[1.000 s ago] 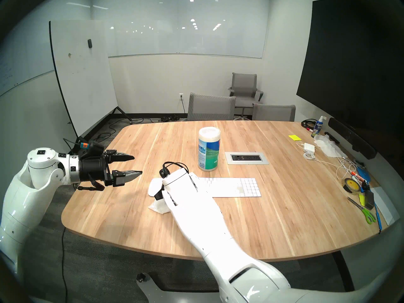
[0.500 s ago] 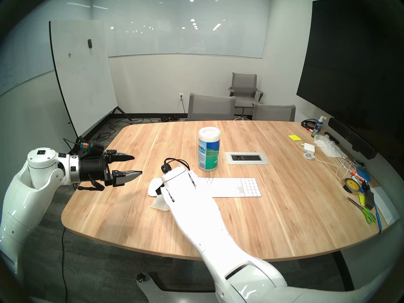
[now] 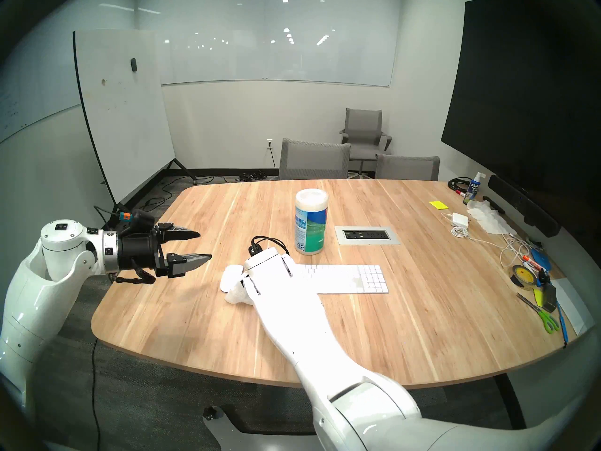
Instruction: Wipe the keyboards and mice with a disinfecting wipe, then set the wipe down
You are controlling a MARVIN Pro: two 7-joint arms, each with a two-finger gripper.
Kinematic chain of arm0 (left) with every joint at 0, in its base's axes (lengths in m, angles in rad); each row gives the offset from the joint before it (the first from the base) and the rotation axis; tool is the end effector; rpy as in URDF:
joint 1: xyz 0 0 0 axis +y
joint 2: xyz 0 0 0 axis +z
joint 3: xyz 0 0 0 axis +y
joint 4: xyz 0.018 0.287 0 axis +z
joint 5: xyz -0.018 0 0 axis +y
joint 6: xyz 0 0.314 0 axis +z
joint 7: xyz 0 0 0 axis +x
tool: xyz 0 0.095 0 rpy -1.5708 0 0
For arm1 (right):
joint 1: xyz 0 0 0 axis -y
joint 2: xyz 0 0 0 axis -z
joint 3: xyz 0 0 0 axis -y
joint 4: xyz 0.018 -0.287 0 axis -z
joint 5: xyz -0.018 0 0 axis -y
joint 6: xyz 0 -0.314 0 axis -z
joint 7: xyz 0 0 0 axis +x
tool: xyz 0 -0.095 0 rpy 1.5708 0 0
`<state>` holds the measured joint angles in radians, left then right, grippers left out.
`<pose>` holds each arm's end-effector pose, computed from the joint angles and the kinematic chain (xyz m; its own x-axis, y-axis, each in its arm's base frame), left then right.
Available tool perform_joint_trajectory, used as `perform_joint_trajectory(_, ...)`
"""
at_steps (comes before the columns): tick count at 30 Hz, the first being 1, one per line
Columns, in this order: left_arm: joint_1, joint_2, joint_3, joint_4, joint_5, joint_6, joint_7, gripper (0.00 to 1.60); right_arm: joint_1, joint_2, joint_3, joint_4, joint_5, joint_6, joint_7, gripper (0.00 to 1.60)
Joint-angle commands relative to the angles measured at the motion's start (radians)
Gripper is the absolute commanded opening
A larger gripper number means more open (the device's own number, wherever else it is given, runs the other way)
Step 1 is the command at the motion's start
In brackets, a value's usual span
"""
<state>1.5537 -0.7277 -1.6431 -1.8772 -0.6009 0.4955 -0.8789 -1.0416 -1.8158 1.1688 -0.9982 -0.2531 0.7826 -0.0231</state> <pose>0.3755 0.0987 -0.1483 0.1818 -0.2824 0.9419 -0.8204 -0.5716 -0.0130 0.5036 0.2312 -0.3106 0.5446 0.4774 0.6896 0.4176 -0.8674 0.2707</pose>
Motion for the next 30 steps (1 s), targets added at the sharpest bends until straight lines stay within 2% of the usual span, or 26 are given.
perform_joint_trajectory(1,-0.002,0.002,-0.008,-0.007,-0.003,-0.001,-0.002,1.6,0.058,-0.026,0.026,0.038,0.002,-0.033,-0.033,0.0)
perform_joint_trajectory(10,-0.002,0.002,-0.008,-0.007,-0.003,-0.001,-0.002,1.6,0.079,-0.016,0.052,0.065,-0.003,-0.049,-0.038,0.0)
perform_joint_trajectory(26,-0.002,0.002,-0.008,-0.007,-0.003,-0.001,-0.002,1.6,0.044,0.107,0.087,-0.059,-0.013,0.003,0.06,0.0)
perform_joint_trajectory(30,-0.002,0.002,-0.008,-0.007,-0.003,-0.001,-0.002,1.6,0.011,0.141,0.081,-0.122,-0.018,0.035,0.102,0.0)
